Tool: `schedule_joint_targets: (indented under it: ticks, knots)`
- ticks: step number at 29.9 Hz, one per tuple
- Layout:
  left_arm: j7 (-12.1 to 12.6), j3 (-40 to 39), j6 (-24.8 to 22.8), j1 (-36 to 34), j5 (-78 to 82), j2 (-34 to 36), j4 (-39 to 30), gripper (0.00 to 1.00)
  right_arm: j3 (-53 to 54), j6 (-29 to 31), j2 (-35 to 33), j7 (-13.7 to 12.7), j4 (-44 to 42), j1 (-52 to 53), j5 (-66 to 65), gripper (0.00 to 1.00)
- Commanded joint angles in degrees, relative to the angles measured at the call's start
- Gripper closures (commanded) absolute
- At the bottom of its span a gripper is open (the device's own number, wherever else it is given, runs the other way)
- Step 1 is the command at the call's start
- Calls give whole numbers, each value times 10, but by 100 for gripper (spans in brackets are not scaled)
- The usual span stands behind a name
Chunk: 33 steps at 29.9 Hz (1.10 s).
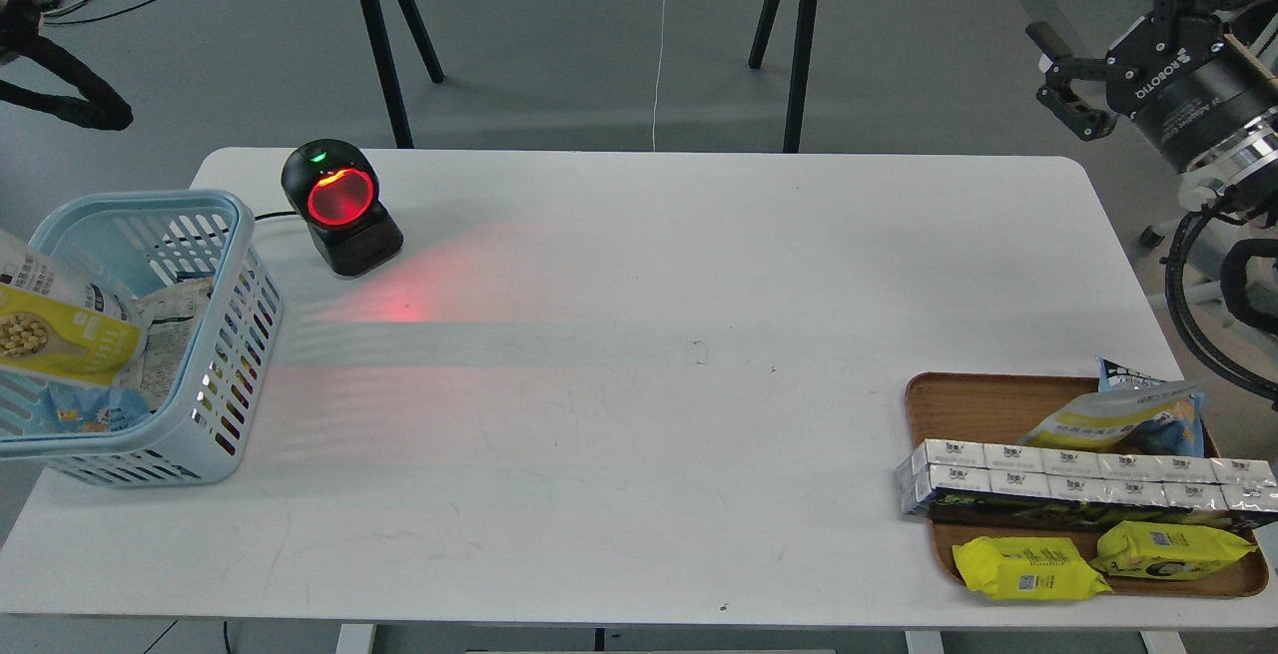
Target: Scan snack and place in basket
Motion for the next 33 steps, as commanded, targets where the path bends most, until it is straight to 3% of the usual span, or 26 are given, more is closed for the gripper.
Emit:
schedule_joint_targets:
  ticks: [1, 3, 13, 33]
  knots:
    - [0, -45, -58, 44, -12, -46, 48, 9, 0, 0, 6, 0, -3, 9, -41, 1]
    - [0, -77, -80, 71, -12, -50, 57, 8, 0, 0, 9, 0, -2, 9, -46, 1]
    - [0, -172, -80, 216, -5, -46, 57, 2, 1, 0, 63, 0, -5, 1, -46, 1]
    - [0, -193, -80, 252, -6, -36, 50, 1, 25, 0, 80, 0, -5, -46, -39, 1]
